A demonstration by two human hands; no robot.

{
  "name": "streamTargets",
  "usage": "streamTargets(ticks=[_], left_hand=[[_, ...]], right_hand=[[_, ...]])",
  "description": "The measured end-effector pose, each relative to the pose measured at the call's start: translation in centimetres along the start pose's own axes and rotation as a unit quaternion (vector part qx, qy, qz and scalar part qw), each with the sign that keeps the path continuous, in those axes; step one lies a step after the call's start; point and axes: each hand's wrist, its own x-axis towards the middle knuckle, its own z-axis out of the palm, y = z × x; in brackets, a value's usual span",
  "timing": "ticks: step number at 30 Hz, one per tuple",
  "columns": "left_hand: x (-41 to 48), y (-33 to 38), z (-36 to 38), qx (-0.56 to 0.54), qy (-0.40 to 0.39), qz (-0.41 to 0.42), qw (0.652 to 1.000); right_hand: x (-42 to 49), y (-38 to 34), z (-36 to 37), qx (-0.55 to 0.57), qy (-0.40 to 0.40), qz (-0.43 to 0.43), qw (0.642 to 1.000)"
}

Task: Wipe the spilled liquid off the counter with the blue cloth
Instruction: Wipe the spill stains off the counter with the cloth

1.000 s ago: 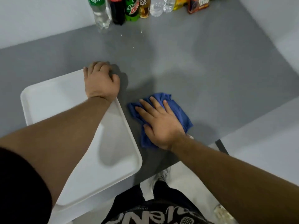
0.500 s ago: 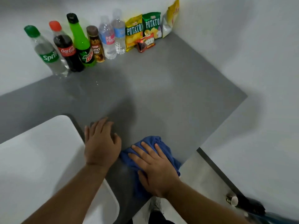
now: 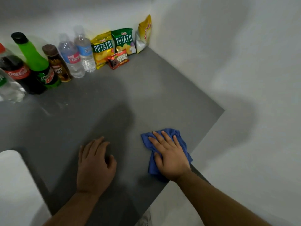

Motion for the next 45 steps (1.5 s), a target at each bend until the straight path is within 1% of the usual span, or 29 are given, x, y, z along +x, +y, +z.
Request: streamTargets(ticks=[5,11,16,19,22,25,27,29,33,36,41,45], left_hand=[[1.9,2.6,1.7,0.000,-0.001,0.010,1.000],[3.1,4.1,3.0,0.008,0.022,0.029,0.999],[3.0,4.1,3.1,0.022,0.010,0.021,1.000],[2.4,3.8,2.8,0.015,-0.001,0.006,1.000],[1.6,3.4,2.2,0.009,-0.001,-0.006,1.000],[0.9,2.7,1.6,0.005,0.007,-0.019,1.000],[0.5,2.0,1.2,0.003,0.014,-0.028,1.000],[0.1,1.2,0.8,0.006,0.025,-0.027,0.999],[-0.8,-0.5,-0.7,0.000,0.053,-0.030,0.998],[-1.4,-1.5,-2.2,-0.023,0.060,-0.045,0.997],[-2.7,-3.0,-5.4,-0.062,0.037,-0.111,0.991],[-3.7,-4.6,-7.4,-0.045,0.031,-0.128,0.990]], right_hand=[[2.3,5.4,-1.8,0.002,0.016,0.024,1.000],[5.4,11.6,-3.6,-0.012,0.028,0.065,0.997],[7.9,16.3,-5.3,-0.012,0.026,0.101,0.995],[9.5,19.1,-6.2,-0.012,0.037,0.141,0.989],[11.0,20.8,-6.9,-0.018,0.043,0.185,0.982],[11.8,20.9,-6.9,-0.021,0.036,0.211,0.977],[12.1,19.7,-6.7,-0.018,0.033,0.220,0.975],[12.5,17.0,-6.1,-0.022,0.032,0.201,0.979],[11.6,8.9,-3.6,-0.046,0.021,0.087,0.995],[9.7,2.4,-1.8,-0.045,0.006,0.025,0.999],[6.2,-9.1,1.8,-0.038,-0.038,-0.082,0.995],[3.5,-15.9,3.8,-0.044,-0.081,-0.142,0.986]])
